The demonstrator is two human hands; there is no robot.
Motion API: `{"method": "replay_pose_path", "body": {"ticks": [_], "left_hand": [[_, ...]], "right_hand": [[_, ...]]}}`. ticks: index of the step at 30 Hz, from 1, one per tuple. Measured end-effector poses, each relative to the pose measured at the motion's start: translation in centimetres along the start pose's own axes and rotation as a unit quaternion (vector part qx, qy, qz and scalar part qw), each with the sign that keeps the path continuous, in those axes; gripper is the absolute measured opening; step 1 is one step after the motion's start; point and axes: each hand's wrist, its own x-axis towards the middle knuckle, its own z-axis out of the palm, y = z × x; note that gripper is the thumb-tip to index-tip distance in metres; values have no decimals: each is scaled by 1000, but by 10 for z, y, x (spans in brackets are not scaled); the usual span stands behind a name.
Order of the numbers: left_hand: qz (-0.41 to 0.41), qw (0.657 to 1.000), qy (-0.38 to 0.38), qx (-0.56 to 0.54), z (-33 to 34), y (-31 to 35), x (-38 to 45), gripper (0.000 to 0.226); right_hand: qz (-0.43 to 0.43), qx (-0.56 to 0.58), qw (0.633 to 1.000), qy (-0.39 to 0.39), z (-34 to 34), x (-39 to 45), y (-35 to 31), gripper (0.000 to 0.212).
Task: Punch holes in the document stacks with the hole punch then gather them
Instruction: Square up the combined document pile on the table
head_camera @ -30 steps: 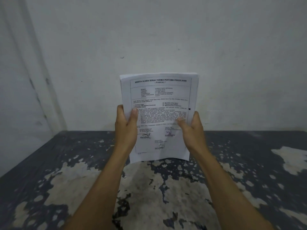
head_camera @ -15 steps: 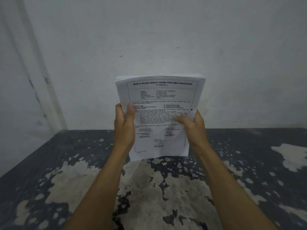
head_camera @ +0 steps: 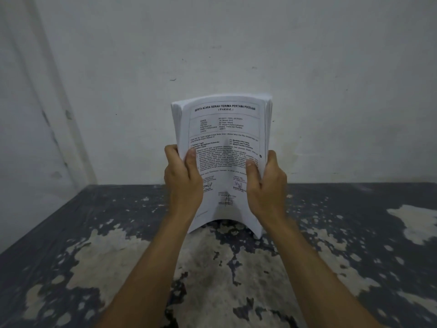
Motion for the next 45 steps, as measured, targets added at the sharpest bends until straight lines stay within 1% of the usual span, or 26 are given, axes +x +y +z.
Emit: {"method": "replay_pose_path", "body": {"ticks": [2, 5, 8, 11, 14, 17, 19, 21, 24, 25, 27, 29, 31, 33, 35, 37, 38, 41, 42, 44, 45], "left_hand": [[-13, 1000, 10, -2, 4, -2, -7, 18], [-25, 999, 19, -7, 8, -6, -18, 12], [-18, 999, 24, -14, 10, -7, -16, 8], [-50, 999, -1, -16, 8, -10, -17, 8], [-76, 997, -20, -16, 6, -13, -16, 7], [-105, 994, -43, 2, -1, -12, -7, 8], [-143, 987, -66, 16, -4, -10, 2, 8], [-208, 973, -99, 19, -8, -7, 12, 11], [-304, 940, -156, 7, -11, -4, 19, 19], [-321, 931, -171, 5, -11, -4, 19, 18], [-340, 921, -192, 0, -11, -6, 13, 10], [-356, 911, -208, 7, -8, -11, 3, 11], [-377, 899, -222, 19, -6, -20, -11, 11], [-388, 891, -234, 27, -4, -29, -23, 11], [-382, 892, -236, 55, -2, -38, -32, 11], [-346, 892, -257, 139, 1, -46, -36, 12], [-329, 883, -278, 186, 2, -49, -38, 12], [-286, 852, -333, 284, 11, -54, -42, 16], [-273, 847, -336, 309, 14, -54, -42, 16], [-251, 838, -333, 352, 21, -55, -40, 19], [-248, 833, -335, 364, 24, -56, -38, 24]], "right_hand": [[14, 4, 1000, 5, 3, -5, 1, 7], [59, 11, 998, 0, 6, -11, 3, 9], [61, 34, 997, 13, 7, -6, 3, 6], [76, 47, 996, -2, 5, -11, 5, 5], [99, 58, 993, -20, -1, -15, 9, 13], [119, 38, 992, -33, -11, -5, 8, 17], [152, 23, 986, -58, -20, 6, 5, 16], [211, 21, 973, -90, -29, 17, 2, 15], [315, 18, 941, -123, -42, 29, 2, 21], [346, 22, 929, -131, -45, 29, 4, 21], [389, 26, 909, -148, -50, 27, 8, 18], [422, 18, 892, -163, -53, 21, 13, 14], [447, -10, 876, -178, -54, 12, 19, 5], [455, -44, 868, -195, -55, 3, 24, 4], [432, -95, 871, -215, -54, -6, 28, 6], [383, -189, 872, -241, -52, -12, 30, 9], [360, -243, 863, -259, -51, -15, 31, 11], [328, -370, 810, -316, -45, -23, 32, 18], [322, -409, 787, -330, -41, -26, 33, 27], [324, -477, 740, -347, -35, -28, 37, 55], [328, -491, 727, -350, -32, -27, 38, 64]]}}
